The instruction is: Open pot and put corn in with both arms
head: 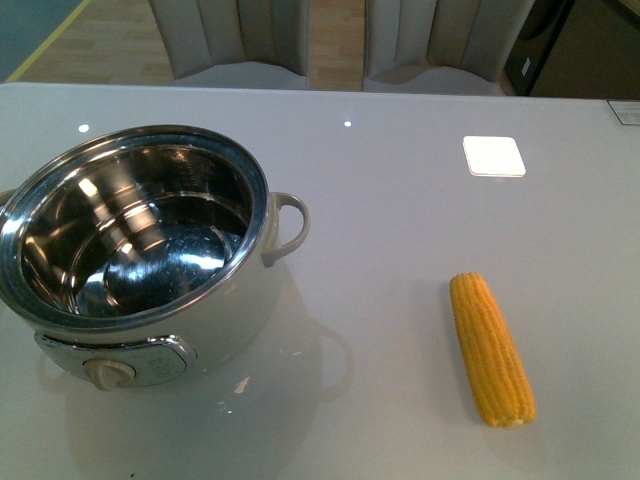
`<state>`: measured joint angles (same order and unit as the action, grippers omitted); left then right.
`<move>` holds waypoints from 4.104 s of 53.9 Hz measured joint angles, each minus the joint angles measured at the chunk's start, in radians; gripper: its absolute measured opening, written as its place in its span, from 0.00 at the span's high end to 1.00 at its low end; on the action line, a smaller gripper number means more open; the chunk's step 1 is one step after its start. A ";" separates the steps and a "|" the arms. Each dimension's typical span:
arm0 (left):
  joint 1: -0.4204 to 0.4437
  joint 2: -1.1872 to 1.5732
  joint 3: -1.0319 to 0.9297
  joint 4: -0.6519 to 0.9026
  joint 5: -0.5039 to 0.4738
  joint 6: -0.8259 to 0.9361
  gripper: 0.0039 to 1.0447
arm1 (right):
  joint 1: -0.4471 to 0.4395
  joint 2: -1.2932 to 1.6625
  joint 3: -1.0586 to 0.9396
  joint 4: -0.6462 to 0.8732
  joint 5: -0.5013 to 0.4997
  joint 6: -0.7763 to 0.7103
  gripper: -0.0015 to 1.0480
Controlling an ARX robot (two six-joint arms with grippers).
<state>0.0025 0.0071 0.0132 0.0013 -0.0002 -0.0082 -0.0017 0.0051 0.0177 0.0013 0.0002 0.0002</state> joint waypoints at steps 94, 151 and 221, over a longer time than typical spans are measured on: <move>0.000 -0.002 0.000 0.000 0.000 0.002 0.07 | 0.288 1.882 0.478 0.401 0.057 0.003 0.08; 0.000 -0.002 0.000 0.000 0.000 0.002 0.07 | 0.329 2.137 0.656 0.355 0.044 0.032 0.70; 0.000 -0.002 0.000 0.000 0.000 0.002 0.07 | 0.657 2.057 1.332 -0.040 -0.151 0.478 0.82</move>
<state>0.0025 0.0055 0.0132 0.0013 -0.0002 -0.0067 0.6548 2.0624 1.3495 -0.0383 -0.1513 0.4778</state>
